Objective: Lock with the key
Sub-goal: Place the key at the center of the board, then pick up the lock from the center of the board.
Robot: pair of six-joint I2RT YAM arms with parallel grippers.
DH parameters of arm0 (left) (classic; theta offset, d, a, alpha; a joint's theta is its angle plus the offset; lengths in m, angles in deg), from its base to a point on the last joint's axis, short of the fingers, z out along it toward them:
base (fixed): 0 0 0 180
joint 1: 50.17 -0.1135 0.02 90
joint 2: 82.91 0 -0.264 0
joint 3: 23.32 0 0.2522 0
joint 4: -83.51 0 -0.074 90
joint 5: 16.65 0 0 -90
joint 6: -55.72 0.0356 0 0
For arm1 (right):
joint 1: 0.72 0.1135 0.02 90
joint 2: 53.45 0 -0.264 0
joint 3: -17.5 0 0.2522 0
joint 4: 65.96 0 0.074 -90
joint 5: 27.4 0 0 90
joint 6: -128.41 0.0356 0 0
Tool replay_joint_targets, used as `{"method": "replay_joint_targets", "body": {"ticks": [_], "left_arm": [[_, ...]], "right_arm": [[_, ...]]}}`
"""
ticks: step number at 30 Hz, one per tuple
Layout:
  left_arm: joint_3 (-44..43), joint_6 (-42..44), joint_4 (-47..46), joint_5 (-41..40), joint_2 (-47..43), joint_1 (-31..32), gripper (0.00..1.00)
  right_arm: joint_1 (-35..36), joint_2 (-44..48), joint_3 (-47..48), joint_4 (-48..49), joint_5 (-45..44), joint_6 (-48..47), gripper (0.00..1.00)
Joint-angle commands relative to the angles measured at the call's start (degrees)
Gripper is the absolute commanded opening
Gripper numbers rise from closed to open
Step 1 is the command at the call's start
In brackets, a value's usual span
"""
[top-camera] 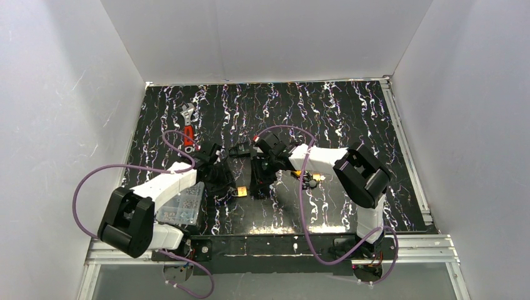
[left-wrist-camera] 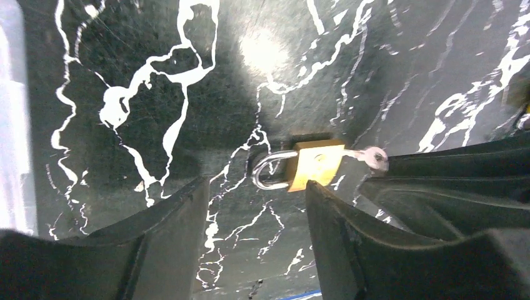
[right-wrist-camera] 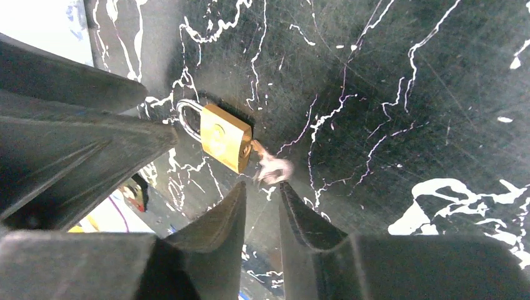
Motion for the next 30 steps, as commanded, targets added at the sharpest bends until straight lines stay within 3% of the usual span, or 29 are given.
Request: {"method": "replay_joint_targets", "body": {"ticks": [1,5,9,12,15,19,26,30], "left_arm": [[-5.3,2.6,5.1,-4.7,-4.5,-0.2,0.62],[-8.7,5.2,7.5,-4.5,-7.3,-0.2,0.77],[-12.0,7.0,8.8,-2.3,-9.1,-0.2,0.88],[-14.4,8.3,9.6,0.6,-10.3,-0.2,0.94],[-16.2,9.5,10.2,3.0,-11.4,-0.1,0.96],[-19.1,11.1,11.5,6.0,-11.9,-0.1,0.97],[-21.4,11.7,12.1,8.5,-12.5,0.0,0.98],[-21.5,11.6,12.1,9.2,-12.3,0.0,0.97]], "right_arm": [[0.3,2.1,1.5,0.5,-0.6,-0.2,0.37],[0.3,5.0,1.3,-0.1,-1.0,-0.4,0.52],[0.3,10.6,1.5,-3.4,-5.4,-0.9,0.56],[0.2,16.1,0.4,-8.0,-14.4,-1.4,0.58],[-0.9,20.7,-0.6,-14.4,-24.1,-1.9,0.6],[-5.0,26.1,-4.6,-17.4,-28.3,-4.2,0.64],[-15.6,34.2,-16.4,-15.1,-28.3,-5.4,0.65],[-18.0,33.5,-18.9,-13.0,-27.5,-8.3,0.61]]}}
